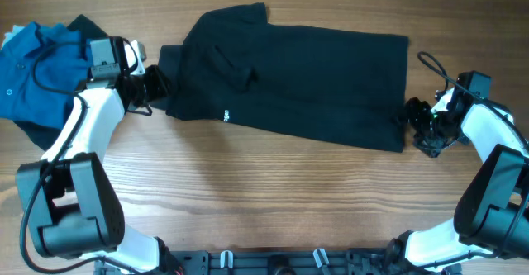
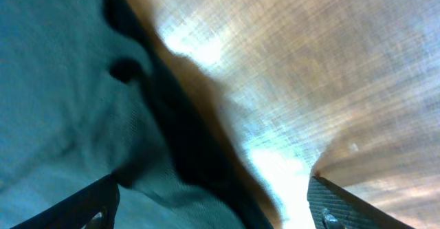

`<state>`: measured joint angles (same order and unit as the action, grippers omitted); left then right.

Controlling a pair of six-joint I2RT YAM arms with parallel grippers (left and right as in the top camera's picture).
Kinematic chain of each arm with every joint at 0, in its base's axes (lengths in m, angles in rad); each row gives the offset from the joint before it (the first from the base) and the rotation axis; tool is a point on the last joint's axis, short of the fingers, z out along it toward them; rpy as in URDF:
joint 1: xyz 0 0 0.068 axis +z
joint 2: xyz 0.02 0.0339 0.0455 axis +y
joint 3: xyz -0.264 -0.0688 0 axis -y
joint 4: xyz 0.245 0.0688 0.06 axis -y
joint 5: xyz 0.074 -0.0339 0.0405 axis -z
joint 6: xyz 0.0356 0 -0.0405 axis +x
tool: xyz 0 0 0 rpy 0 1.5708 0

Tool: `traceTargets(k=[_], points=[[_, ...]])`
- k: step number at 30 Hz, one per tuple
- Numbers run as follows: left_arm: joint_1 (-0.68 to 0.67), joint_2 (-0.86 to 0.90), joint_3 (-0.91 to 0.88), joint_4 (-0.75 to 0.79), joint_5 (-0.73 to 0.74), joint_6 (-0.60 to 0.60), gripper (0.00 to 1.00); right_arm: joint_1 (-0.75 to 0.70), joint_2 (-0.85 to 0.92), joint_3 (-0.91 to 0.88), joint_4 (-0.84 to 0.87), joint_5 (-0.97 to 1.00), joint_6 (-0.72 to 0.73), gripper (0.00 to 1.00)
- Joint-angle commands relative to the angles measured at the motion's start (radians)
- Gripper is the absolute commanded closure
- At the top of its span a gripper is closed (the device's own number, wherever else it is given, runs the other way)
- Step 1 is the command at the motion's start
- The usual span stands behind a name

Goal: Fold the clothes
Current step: 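Pull both shirt sides outward to straighten the folded rectangle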

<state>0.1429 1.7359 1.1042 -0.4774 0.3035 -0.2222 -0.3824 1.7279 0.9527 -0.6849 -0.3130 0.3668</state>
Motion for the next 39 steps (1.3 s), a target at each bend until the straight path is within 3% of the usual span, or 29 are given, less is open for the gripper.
traceTargets(k=[1,6,8,10,12,13,18,22,23,24,26,28,29,32,39], points=[[-0.003,0.064,-0.020,-0.014,-0.005,0.063,0.50,-0.001,-0.019,0.014,-0.054,0.080,0.048,0.06],[-0.005,0.135,-0.025,-0.029,0.000,0.089,0.48,-0.048,-0.019,0.002,-0.064,0.084,0.077,0.03],[-0.005,0.158,-0.025,-0.029,-0.001,0.089,0.53,-0.059,-0.017,0.002,-0.080,0.084,0.070,0.02],[-0.005,0.169,-0.025,-0.034,-0.001,0.099,0.64,-0.059,-0.017,0.002,-0.087,0.051,0.028,0.02],[-0.005,0.170,-0.025,-0.052,-0.013,0.122,0.89,-0.056,-0.017,0.001,-0.091,-0.018,-0.052,0.01],[-0.002,0.170,-0.025,-0.064,-0.031,0.122,0.96,-0.052,-0.017,0.001,-0.101,-0.040,-0.067,0.04],[0.032,0.169,-0.025,-0.089,-0.114,0.086,0.96,-0.010,-0.017,-0.037,-0.074,-0.098,-0.136,0.21],[0.043,0.168,-0.025,-0.101,-0.114,0.087,0.96,0.033,-0.017,-0.090,-0.045,-0.069,-0.130,0.21],[0.043,0.168,-0.025,-0.101,-0.114,0.087,0.96,0.035,-0.017,-0.096,-0.034,-0.069,-0.131,0.23],[0.043,0.168,-0.025,-0.101,-0.114,0.087,0.96,0.035,-0.017,-0.098,-0.032,-0.071,-0.130,0.33],[0.043,0.168,-0.025,-0.100,-0.114,0.087,0.96,0.035,-0.017,-0.098,-0.035,-0.082,-0.129,0.66],[0.045,0.167,-0.024,-0.103,-0.114,0.087,0.96,0.035,-0.017,-0.097,-0.038,-0.078,-0.128,0.89],[0.045,0.166,-0.022,-0.108,-0.114,0.087,0.96,0.034,-0.018,-0.093,-0.040,-0.069,-0.118,0.96],[0.045,0.138,-0.022,-0.147,-0.114,0.087,0.96,0.012,-0.031,-0.048,-0.098,-0.003,-0.015,0.96],[0.042,0.073,-0.025,-0.399,-0.111,0.032,0.96,-0.033,-0.080,-0.028,-0.209,0.192,0.030,0.96]])
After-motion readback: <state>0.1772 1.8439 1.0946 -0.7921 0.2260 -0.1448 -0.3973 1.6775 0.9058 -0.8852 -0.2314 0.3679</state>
